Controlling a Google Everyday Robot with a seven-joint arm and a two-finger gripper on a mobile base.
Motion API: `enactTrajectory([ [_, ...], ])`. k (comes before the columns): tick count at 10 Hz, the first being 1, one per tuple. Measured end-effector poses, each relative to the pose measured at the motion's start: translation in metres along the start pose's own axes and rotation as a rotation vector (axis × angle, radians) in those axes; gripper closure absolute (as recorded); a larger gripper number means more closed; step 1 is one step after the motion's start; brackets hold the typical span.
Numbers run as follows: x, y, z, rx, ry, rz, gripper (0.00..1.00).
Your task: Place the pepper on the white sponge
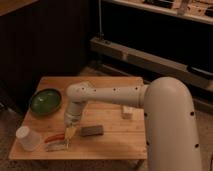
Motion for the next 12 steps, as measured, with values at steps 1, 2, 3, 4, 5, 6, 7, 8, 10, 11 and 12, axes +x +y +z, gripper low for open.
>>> enactTrajectory([
  [1, 0.0003, 0.0002, 0.0002, 0.001, 0.0, 0.0, 0.79],
  [2, 0.0006, 0.0001, -0.0001, 0.001, -0.001, 0.001, 0.79],
  [3, 0.0013, 0.0003, 0.0, 0.002, -0.001, 0.002, 0.79],
  [4, 0.002, 0.0005, -0.0003, 0.003, -0.002, 0.003, 0.79],
  [5, 0.0025, 0.0009, 0.0, 0.003, -0.001, 0.004, 0.79],
  [6, 0.0028, 0.001, 0.0001, 0.003, -0.002, 0.005, 0.79],
  [7, 0.003, 0.0012, 0.0002, 0.003, -0.002, 0.005, 0.79],
  [8, 0.0032, 0.0015, 0.0002, 0.004, -0.002, 0.006, 0.79],
  [10, 0.004, 0.0018, 0.0003, 0.005, -0.003, 0.006, 0.77],
  [11, 0.0043, 0.002, 0.0005, 0.005, -0.003, 0.007, 0.7],
  [12, 0.0047, 0.0022, 0.0005, 0.005, -0.003, 0.007, 0.62],
])
